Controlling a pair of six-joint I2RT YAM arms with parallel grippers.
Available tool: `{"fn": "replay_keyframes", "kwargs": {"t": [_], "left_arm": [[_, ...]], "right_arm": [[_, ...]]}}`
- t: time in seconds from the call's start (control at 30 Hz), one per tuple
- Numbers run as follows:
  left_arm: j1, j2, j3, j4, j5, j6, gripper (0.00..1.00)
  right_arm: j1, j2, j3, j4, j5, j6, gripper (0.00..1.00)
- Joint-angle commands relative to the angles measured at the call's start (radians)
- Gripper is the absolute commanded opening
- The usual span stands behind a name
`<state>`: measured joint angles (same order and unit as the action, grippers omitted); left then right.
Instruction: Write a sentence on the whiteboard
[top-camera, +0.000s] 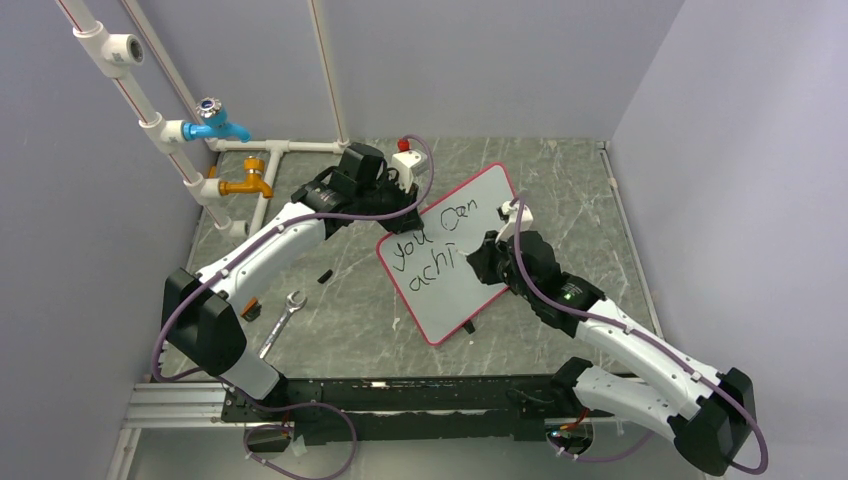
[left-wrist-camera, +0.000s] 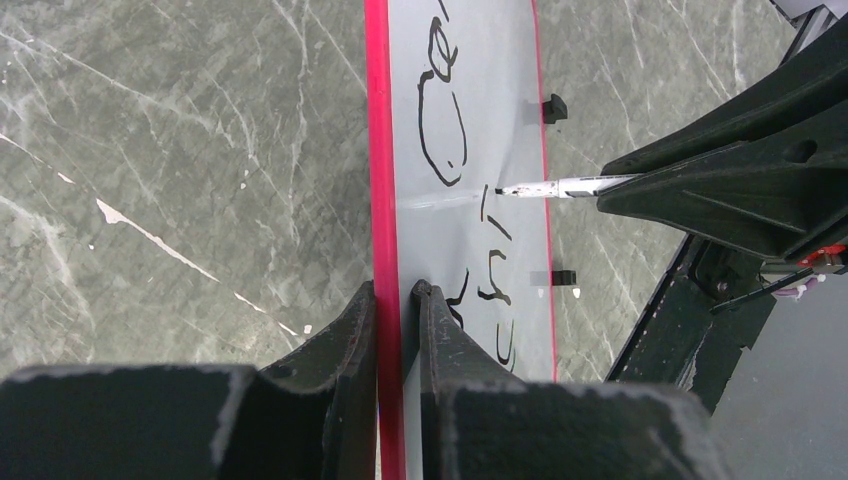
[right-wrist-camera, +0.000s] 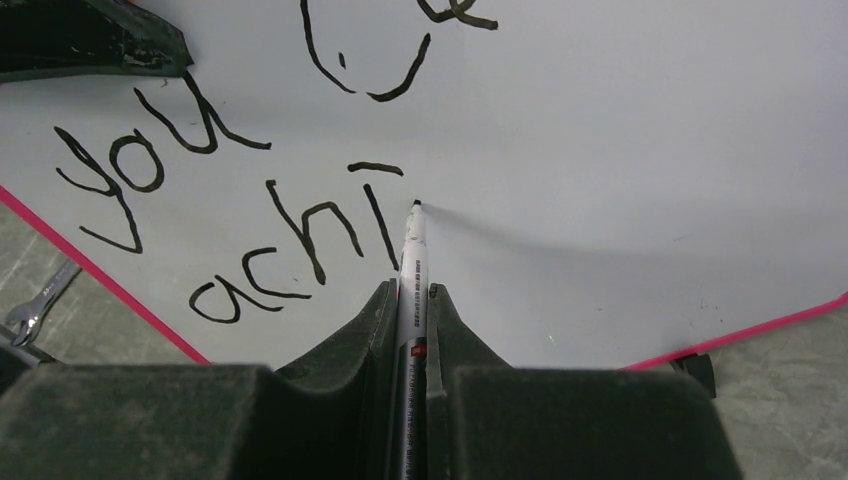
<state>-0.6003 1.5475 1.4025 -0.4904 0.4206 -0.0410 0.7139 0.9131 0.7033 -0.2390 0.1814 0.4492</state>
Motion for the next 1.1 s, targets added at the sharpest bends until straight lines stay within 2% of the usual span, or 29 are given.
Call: {"fn": "replay_keyframes", "kwargs": {"t": [0.0, 0.47, 1.07], "left_arm": [[-0.004, -0.015, 0.02, 0.044, -0.045, 0.068, 0.0], [-0.003, -0.008, 0.021, 0.044, -0.042, 0.067, 0.0], [-0.003, -0.006, 0.021, 0.044, -0.038, 0.066, 0.0]], "right_arm": [[-0.008, 0.001, -0.013, 0.037, 0.011, 0.004, 0.0], [-0.031, 0.018, 0.027, 0.012, 0.072, -0.008, 0.0], [-0.032, 0.055, 0.05, 0.076, -0.087, -0.025, 0.0]]}}
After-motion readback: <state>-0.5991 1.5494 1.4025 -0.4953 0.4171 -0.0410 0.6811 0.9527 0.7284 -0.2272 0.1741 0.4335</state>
